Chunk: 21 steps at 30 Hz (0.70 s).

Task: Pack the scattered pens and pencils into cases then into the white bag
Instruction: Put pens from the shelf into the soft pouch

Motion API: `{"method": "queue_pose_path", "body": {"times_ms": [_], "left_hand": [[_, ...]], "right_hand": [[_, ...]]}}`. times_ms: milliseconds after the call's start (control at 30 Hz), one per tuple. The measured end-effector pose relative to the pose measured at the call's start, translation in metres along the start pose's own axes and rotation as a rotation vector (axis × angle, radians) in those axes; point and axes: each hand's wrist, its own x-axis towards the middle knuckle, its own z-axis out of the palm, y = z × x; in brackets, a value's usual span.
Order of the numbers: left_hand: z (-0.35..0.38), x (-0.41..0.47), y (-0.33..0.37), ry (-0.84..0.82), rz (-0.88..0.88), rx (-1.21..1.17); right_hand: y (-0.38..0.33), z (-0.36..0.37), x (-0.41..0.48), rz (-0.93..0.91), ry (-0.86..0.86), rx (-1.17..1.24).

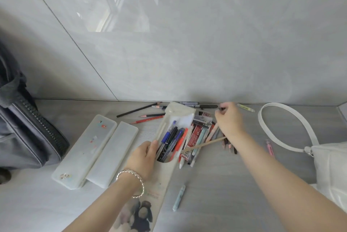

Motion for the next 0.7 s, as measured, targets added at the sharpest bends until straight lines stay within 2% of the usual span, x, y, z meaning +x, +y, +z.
{"method": "queue_pose_path", "body": {"times_ms": [67, 133, 267, 467, 500, 600, 700], "left_hand": [[-0.001, 0.000, 0.000, 0.021, 0.002, -0.051], [-0.002, -0.003, 0.001, 0.041, 0.003, -0.076], [-0.005, -0.004, -0.001, 0.056, -0.005, -0.069], [-0.009, -0.003, -0.004, 0.099, 0.002, -0.051], [-0.009, -0.003, -0.004, 0.100, 0.003, -0.052], [-0.007, -0.004, -0.002, 0.088, 0.007, -0.061], [-0.005, -0.009, 0.001, 0.065, 0.019, -0.067]], "right_hand": [[0.014, 0.007, 0.015, 0.165, -0.137, -0.233], [0.014, 0.014, 0.017, 0.187, -0.152, -0.285], [0.012, 0.020, 0.021, 0.261, -0.080, -0.203], [0.010, 0.005, 0.017, 0.233, -0.029, 0.030], [0.008, 0.003, 0.010, 0.221, -0.078, 0.012], [0.006, 0.010, -0.017, 0.138, -0.377, -0.139], [0.009, 0.034, -0.032, 0.052, -0.409, -0.312]]}}
